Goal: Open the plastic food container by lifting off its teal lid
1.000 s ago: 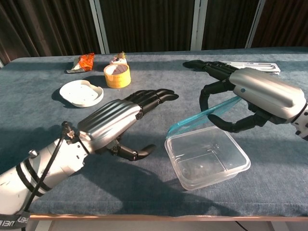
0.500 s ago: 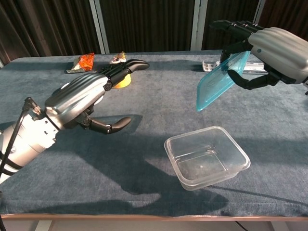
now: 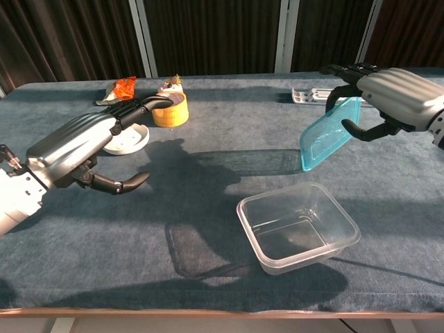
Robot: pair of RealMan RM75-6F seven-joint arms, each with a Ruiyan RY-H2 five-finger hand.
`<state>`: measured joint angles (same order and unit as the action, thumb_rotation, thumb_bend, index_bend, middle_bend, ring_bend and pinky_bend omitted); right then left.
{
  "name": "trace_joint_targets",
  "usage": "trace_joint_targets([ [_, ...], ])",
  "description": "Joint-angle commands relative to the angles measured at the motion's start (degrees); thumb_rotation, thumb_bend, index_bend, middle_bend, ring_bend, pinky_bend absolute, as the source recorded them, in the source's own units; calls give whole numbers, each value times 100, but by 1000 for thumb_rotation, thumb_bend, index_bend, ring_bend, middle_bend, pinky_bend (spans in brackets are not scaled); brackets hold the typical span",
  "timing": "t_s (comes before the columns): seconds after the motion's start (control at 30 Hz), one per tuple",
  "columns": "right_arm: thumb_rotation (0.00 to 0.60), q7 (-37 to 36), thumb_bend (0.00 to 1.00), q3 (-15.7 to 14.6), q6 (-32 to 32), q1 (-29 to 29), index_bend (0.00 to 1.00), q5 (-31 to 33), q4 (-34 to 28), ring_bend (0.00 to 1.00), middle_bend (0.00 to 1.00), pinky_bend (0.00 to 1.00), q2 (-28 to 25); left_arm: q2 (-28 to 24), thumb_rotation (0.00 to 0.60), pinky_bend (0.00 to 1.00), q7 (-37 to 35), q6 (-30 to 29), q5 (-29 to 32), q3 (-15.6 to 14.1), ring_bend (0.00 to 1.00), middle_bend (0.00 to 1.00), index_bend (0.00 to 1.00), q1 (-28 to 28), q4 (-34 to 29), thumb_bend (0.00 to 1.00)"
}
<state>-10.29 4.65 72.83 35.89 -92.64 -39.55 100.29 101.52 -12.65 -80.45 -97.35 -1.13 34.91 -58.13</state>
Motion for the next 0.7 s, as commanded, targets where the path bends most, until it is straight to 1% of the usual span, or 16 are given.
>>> trace_joint_targets([
  [0.03,600,38,620,-3,-294,10,302,153,-176,0,68,0,-125,-11,600,0,-22,14,-2,-9,0,0,0,-14,5,334],
  [0.07,600,63,607,-8,-383,16,233,185,-252,0,43,0,-184,-16,600,0,-21,12,-7,-12,0,0,0,-18,4,334],
  [0.13,600,138,579,13,-515,11,142,276,-432,0,15,0,-307,-38,600,0,-18,0,-23,-27,0,0,0,-37,-12,334],
  [0.23,600,284,553,69,-592,-27,60,412,-642,0,0,0,-443,-114,600,0,14,-34,-32,-52,0,0,0,-89,-94,334],
  [0.4,600,354,538,83,-408,-149,23,441,-1038,0,0,0,-727,-458,600,0,203,-146,-3,-167,0,0,0,-317,-363,334],
  [0.5,600,489,495,1,-134,-381,11,409,-1554,0,0,0,-1064,-896,600,0,570,-67,191,-281,0,0,0,-567,-706,334],
  [0.53,600,663,463,-78,15,-564,5,408,-1936,0,0,0,-1300,-1147,600,0,816,49,347,-336,0,0,0,-684,-937,334],
  [0.6,600,1030,392,-203,112,-845,0,502,-2622,0,0,0,-1708,-1570,600,0,1183,227,624,-411,0,0,0,-860,-1373,335],
  [0.63,600,1364,363,-337,183,-1102,0,610,-3253,0,0,0,-2087,-1846,600,0,1369,248,840,-442,0,0,0,-1022,-1667,335],
  [0.7,600,1853,348,-534,305,-1475,0,816,-4210,0,0,0,-2660,-2149,600,0,1581,112,1131,-445,0,0,0,-1302,-1973,335],
])
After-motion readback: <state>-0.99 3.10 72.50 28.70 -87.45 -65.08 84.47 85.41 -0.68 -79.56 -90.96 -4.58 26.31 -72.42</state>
